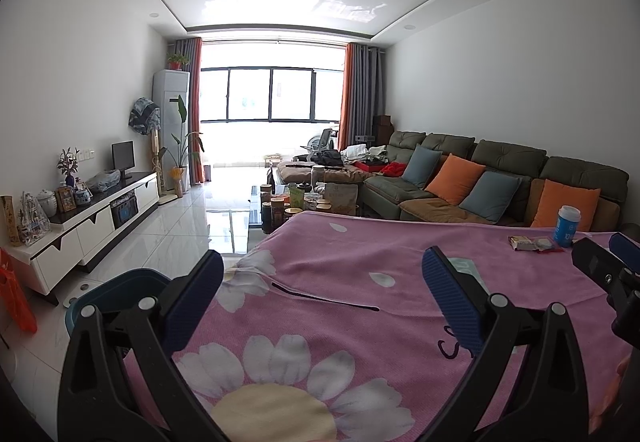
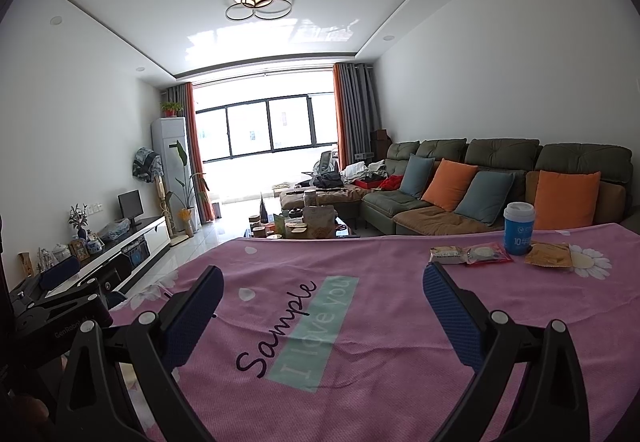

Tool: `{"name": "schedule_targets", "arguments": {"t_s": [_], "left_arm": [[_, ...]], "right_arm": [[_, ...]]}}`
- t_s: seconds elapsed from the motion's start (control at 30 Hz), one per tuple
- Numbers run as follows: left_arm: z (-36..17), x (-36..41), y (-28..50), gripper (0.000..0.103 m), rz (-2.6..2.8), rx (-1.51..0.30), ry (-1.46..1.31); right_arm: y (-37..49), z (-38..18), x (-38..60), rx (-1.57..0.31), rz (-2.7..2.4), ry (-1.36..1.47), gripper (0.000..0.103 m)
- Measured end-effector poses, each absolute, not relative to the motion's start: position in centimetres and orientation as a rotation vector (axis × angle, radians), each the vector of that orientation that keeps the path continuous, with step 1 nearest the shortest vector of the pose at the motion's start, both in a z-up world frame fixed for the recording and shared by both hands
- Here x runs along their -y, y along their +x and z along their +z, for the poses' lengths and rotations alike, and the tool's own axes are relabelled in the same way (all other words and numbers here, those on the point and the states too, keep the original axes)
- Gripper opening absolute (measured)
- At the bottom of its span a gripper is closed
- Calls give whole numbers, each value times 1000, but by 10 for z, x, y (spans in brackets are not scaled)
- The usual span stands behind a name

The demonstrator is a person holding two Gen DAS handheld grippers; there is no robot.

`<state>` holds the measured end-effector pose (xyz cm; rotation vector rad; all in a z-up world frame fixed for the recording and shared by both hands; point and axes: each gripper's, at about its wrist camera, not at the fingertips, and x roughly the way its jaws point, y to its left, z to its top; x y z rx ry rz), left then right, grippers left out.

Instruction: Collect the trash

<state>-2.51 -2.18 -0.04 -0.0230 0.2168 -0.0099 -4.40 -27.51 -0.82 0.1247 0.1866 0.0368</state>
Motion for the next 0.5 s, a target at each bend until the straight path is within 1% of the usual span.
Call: {"name": "schedule_targets", "arguments": {"t_s": [0.5], "left_arm": [[1, 22, -23, 98, -10, -219, -23]], "right_arm": [[-44, -7, 278, -183, 35, 125, 96]]}}
